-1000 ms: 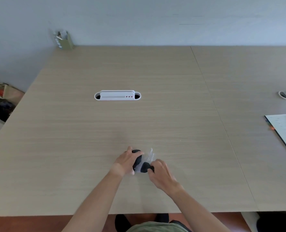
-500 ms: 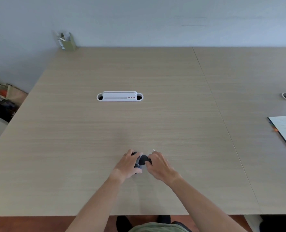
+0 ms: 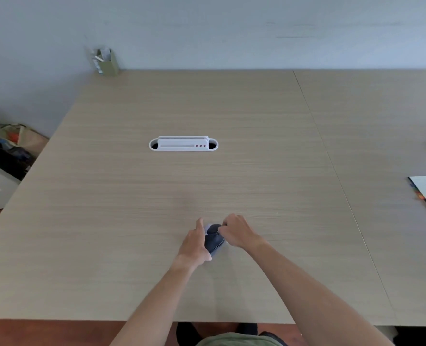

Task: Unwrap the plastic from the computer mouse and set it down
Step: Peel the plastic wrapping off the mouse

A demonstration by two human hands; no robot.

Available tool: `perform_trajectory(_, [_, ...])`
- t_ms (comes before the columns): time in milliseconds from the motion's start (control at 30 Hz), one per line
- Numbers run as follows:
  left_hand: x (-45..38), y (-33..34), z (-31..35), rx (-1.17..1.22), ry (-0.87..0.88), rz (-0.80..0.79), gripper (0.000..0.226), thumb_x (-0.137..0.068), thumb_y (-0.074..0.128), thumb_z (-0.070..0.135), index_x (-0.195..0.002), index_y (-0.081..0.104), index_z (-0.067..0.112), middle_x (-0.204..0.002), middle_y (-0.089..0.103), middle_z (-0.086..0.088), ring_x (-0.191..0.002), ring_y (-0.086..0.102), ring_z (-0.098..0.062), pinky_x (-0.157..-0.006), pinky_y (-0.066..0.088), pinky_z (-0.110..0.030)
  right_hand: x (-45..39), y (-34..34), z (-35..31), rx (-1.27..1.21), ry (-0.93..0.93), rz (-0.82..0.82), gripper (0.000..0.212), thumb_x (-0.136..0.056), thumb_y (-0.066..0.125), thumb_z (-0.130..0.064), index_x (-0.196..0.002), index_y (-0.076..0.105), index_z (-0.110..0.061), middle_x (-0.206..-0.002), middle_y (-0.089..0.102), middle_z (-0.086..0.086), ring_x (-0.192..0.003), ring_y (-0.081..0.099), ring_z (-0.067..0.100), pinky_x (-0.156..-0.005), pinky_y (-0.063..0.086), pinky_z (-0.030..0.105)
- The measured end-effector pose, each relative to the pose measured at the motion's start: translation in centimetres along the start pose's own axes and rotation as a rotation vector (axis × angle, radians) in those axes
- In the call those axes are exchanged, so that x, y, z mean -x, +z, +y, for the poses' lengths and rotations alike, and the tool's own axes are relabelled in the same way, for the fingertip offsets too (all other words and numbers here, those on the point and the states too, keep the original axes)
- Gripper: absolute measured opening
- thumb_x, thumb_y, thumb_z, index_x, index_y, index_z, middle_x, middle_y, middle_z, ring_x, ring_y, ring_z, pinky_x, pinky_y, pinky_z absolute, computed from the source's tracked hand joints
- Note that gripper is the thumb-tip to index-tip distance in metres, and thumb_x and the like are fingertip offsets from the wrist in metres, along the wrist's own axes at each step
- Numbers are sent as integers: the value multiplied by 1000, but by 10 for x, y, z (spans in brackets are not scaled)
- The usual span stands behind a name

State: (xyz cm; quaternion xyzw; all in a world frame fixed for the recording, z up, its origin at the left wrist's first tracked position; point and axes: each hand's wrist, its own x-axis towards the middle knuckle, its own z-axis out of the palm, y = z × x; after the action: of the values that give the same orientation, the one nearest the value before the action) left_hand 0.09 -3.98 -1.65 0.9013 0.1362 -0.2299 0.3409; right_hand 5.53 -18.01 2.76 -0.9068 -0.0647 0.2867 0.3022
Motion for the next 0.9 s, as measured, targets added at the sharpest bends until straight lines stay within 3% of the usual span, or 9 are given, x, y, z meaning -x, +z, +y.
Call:
perform_trajectory(100, [1, -1, 0, 27, -31, 13, 116, -58, 81, 1, -149, 12, 21, -122, 54, -9, -110, 55, -27, -84, 52, -34, 0, -11, -6, 100, 17, -117, 13, -62, 47, -12, -54, 37, -13, -61, 42, 5, -53, 35, 21, -47, 27, 28])
perform_trajectory(233, [3, -1, -2, 18, -23, 30, 115, -59, 78, -1, -148, 9, 25, -117, 54, -6, -105, 55, -25, -82, 53, -34, -8, -27, -5, 329, 9, -55, 11, -76, 53, -6, -67, 47, -7, -77, 52, 11, -75, 51, 30, -63, 38, 32])
perform_trajectory(367, [4, 1, -2, 40, -22, 36, 110, -64, 71, -7, -148, 8, 27, -125, 55, -5, -110, 55, -24, -80, 54, -33, -15, -27, -16, 233, -44, -91, 20, -73, 50, -8, -57, 38, -11, -64, 45, 6, -58, 40, 23, -48, 30, 27])
perform_trajectory(500, [5, -2, -3, 86, -28, 52, 114, -63, 71, -8, -150, 5, 26, -132, 50, -6, -116, 52, -23, -84, 51, -29, -17, -16, -15, 270, -65, -158, 17, -68, 43, -1, -56, 35, -10, -64, 44, 8, -53, 36, 22, -47, 29, 28])
perform_trajectory(700, [7, -5, -9, 35, 5, 65, 115, -59, 71, -5, -148, 8, 31, -111, 57, -1, -101, 55, -23, -84, 53, -34, -20, -28, -5, 494, -72, -64, 5, -82, 52, -7, -85, 55, -5, -102, 63, 18, -91, 59, 35, -70, 39, 33])
perform_trajectory(767, [7, -7, -11, 10, 34, 70, 112, -62, 67, -9, -149, 9, 31, -116, 60, 0, -107, 55, -23, -88, 51, -32, -21, -29, -11, 465, -95, -44, 12, -81, 49, -5, -88, 58, -1, -98, 62, 19, -93, 59, 36, -69, 41, 35])
perform_trajectory(833, [6, -9, -11, -37, 75, 69, 105, -66, 58, -14, -149, 12, 31, -123, 62, 1, -115, 53, -24, -90, 49, -31, -22, -26, -18, 354, -103, -67, 9, -79, 47, -4, -70, 49, -5, -80, 55, 14, -80, 55, 34, -58, 38, 32])
perform_trajectory(900, [8, -13, -10, -84, 115, 64, 97, -67, 51, -17, -145, 21, 30, -126, 64, 4, -114, 53, -25, -85, 48, -29, -21, -19, -22, 283, -72, -114, 20, -80, 48, -5, -62, 40, -10, -69, 47, 8, -72, 49, 30, -50, 31, 29])
